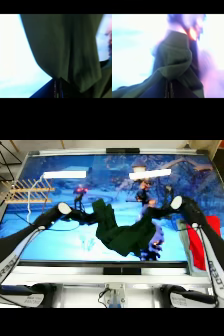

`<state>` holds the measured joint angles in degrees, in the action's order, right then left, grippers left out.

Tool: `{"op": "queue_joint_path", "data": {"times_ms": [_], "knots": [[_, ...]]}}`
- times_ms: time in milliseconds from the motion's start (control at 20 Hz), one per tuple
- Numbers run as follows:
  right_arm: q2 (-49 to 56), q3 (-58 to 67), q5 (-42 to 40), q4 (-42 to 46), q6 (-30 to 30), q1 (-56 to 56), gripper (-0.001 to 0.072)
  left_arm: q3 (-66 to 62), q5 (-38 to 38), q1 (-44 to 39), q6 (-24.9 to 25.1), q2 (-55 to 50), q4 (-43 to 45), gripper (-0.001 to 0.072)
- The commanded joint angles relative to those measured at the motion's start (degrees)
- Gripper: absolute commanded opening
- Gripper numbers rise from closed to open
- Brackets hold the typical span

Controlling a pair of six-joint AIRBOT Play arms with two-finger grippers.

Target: Fold the shirts.

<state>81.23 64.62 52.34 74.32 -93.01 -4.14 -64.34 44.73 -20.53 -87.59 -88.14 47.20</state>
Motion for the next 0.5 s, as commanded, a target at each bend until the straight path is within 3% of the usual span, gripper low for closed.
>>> {"op": "queue_joint_path", "data": {"times_ms": [0, 300, 450], "knots": [[-7.6, 4.9, -1.2, 2.0, 5.4, 0.0, 0.0070, -5.7, 0.7, 1.9, 4.0, 7.1, 4.8, 0.0030], [-30.2, 21.7, -1.6, 10.8, 5.9, 0.0, 0.0070, -27.1, 8.1, 8.2, 1.6, 27.9, 17.4, 0.0031], [-41.2, 26.6, -1.7, 13.2, 5.1, 0.0, 0.0070, -34.8, 9.4, 9.1, -3.1, 37.9, 20.6, 0.0030]]}}
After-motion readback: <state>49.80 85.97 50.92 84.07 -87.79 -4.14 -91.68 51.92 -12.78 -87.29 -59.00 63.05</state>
